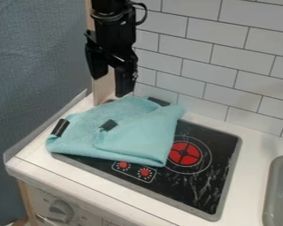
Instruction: Move the cloth from left to right
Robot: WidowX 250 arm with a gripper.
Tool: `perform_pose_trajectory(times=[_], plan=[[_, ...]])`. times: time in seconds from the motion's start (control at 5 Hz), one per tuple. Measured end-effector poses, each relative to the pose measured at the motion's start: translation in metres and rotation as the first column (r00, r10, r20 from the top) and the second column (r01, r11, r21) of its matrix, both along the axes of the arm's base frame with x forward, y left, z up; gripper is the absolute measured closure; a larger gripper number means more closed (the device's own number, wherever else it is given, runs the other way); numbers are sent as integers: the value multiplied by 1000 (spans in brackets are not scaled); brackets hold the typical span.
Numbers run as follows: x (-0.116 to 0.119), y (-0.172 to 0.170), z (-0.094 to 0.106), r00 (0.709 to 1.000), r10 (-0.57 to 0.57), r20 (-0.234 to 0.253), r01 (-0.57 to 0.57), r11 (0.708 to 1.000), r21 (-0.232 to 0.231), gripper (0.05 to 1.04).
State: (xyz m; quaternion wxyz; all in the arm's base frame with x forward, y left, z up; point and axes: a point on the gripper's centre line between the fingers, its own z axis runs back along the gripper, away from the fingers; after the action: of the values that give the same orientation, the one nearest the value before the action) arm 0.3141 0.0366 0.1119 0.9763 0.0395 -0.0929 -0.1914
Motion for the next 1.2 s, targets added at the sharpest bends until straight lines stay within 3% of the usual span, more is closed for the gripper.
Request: perform_pose_trajectory(times=[0.2, 0.4, 1.0, 1.2], plan=[[-3, 0, -9, 1000, 5, -30, -6, 1000, -9, 83], [0, -1, -45, 994, 5, -109, -10, 999, -46, 83], [27, 0, -101, 992, 15, -128, -25, 997, -75, 83], [28, 3, -112, 991, 24, -134, -32, 998, -55, 83]])
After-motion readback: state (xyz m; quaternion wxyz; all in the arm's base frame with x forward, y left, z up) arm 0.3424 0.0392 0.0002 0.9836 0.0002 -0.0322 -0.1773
